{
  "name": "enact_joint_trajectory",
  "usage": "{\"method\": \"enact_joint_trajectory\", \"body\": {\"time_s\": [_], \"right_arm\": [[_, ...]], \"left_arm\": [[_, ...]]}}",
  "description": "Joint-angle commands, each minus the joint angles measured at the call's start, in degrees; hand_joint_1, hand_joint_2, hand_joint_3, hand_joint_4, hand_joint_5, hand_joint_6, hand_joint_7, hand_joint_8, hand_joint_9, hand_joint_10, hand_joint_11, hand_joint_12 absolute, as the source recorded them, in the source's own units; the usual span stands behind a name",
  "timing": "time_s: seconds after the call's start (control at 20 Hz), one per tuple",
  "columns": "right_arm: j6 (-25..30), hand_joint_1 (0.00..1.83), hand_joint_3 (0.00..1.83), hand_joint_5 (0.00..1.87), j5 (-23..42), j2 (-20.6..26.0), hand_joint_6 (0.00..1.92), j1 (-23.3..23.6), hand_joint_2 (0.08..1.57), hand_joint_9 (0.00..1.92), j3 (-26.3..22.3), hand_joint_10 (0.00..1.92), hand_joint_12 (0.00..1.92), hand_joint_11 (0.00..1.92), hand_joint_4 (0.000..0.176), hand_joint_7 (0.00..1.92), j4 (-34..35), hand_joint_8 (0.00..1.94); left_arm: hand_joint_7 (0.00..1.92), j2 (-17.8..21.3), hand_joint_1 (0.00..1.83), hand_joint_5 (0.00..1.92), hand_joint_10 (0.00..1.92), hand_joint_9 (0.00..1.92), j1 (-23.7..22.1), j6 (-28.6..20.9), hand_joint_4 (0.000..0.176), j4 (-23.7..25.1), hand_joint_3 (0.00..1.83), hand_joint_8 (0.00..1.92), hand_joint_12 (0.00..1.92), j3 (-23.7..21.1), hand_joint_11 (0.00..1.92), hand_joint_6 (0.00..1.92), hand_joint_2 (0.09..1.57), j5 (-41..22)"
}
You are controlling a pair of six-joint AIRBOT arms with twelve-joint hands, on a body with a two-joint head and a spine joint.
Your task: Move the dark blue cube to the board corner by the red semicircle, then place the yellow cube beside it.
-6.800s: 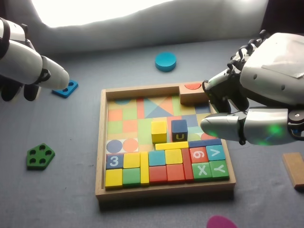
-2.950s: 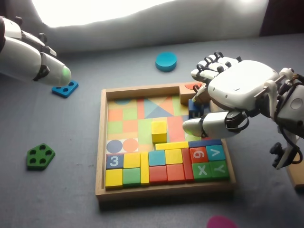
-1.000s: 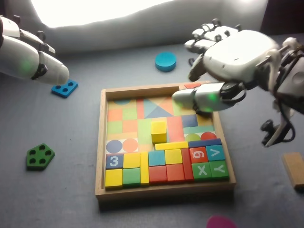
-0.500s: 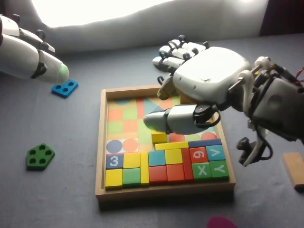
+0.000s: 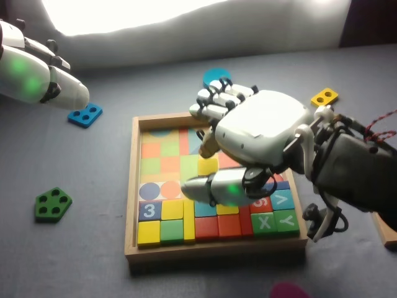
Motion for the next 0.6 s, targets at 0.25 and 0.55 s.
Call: {"method": "enact_joint_trajectory", "body": {"time_s": [0.25,0.55], "right_arm": [[0.2,0.0,0.0,0.79,4.3,-0.5,0.01,-0.4,1.13,0.0,0.2,0.0,0.0,0.0,0.0,0.14,-2.5,0.0],[2.0,0.0,0.0,0.79,3.9,-0.8,0.01,-0.9,1.13,0.0,1.1,0.0,0.0,0.0,0.006,0.15,-2.4,0.01]], "left_arm": [[0.19,0.2,0.0,0.11,0.0,0.22,-0.6,0.0,0.034,2.1,0.0,0.01,0.81,0.5,0.0,0.0,1.23,-4.0],[0.19,0.2,0.0,0.11,0.0,0.22,-0.6,0.0,0.029,2.1,0.0,0.0,0.78,0.4,0.0,0.0,1.23,-4.0]]}}
